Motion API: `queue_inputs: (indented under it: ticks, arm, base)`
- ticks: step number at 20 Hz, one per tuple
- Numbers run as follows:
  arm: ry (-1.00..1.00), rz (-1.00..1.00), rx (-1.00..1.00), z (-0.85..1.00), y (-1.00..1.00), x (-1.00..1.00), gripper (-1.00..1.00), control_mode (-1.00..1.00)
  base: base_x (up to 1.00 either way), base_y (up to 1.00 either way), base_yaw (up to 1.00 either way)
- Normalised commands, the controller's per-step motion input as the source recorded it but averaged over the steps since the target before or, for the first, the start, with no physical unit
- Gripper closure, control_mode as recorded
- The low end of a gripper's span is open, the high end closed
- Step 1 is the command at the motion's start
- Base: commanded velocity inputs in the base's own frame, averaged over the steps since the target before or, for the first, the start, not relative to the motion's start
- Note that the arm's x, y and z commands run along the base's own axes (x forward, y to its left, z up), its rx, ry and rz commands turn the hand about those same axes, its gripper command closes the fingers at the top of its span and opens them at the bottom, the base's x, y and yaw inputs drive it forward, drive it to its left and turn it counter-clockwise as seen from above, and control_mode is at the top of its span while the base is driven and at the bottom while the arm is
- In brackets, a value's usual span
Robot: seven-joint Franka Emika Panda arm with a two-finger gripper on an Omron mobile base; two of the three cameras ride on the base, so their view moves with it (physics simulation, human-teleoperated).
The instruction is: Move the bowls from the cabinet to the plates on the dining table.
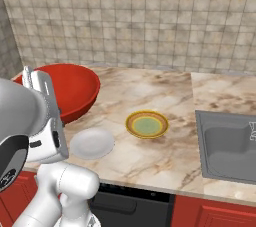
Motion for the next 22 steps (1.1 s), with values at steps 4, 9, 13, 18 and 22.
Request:
queue_inputs:
  ticks: [4,9,13,18,22]
  arm:
    - [0.0,0.0,0.0,0.0,0.0,0.0,1.0,1.0]
    - [0.0,0.0,0.0,0.0,0.0,0.0,1.0,1.0]
    - [0.0,0.0,0.0,0.0,0.0,0.0,1.0,1.0]
    - [0.0,0.0,0.0,0.0,0.0,0.04,1.0,-1.0]
    - [0.0,0.0,0.0,-0.06,0.0,0.05,1.0,-1.0]
  base:
    - [0.0,0.0,0.0]
    - [0.01,0.0,0.0]
    - [0.03,0.0,0.0]
    - [0.03,0.0,0.0]
    - [0.0,0.0,0.0]
